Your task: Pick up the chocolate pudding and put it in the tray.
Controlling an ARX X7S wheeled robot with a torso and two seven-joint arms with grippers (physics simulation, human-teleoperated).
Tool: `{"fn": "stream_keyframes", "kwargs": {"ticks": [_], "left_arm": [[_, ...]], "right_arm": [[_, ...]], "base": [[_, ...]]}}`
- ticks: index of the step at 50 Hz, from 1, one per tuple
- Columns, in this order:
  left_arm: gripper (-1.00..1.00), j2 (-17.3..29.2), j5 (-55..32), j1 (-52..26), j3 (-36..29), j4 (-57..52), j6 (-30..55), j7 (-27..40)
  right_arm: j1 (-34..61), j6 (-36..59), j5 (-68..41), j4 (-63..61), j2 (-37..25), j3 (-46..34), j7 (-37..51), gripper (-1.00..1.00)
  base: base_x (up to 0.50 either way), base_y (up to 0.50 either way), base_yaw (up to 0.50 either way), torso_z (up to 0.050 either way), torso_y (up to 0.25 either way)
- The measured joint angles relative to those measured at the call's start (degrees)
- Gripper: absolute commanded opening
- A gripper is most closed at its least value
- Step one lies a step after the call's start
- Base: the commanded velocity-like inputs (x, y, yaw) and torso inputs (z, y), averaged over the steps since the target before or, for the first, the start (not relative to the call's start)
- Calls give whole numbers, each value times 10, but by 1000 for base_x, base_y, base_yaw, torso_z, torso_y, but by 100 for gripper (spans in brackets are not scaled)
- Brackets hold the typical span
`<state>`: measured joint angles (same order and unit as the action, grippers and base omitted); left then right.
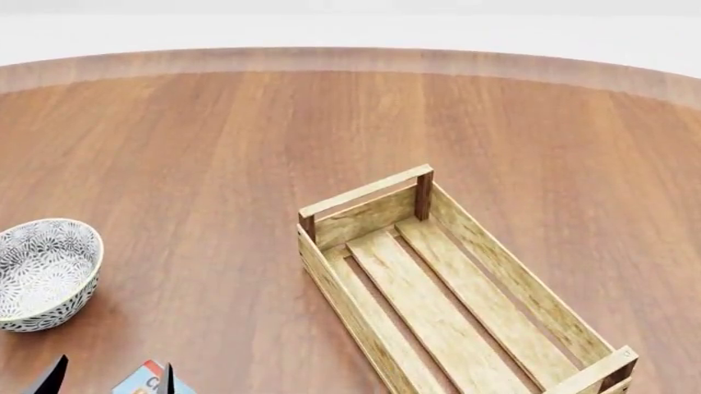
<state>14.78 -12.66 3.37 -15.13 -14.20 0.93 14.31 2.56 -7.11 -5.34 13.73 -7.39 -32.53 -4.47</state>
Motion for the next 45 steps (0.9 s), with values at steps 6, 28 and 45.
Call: {"fn": "stream_keyframes", "kwargs": {"ticks": [6, 28, 45], "left_arm": [[100, 1, -1, 0, -1, -1, 1, 2], [100, 6, -3, 0, -6, -2, -1, 7], [100, 8, -4, -3, -11, 0, -1, 10]], "right_arm": [[9, -4, -2, 18, 5, -4, 0, 100], [42, -15, -8, 74, 24, -21, 4, 100], [66, -25, -15, 114, 34, -35, 8, 100]], "base": [[0, 0, 0, 0, 0], [0, 0, 0, 0, 0], [0, 0, 0, 0, 0]]}}
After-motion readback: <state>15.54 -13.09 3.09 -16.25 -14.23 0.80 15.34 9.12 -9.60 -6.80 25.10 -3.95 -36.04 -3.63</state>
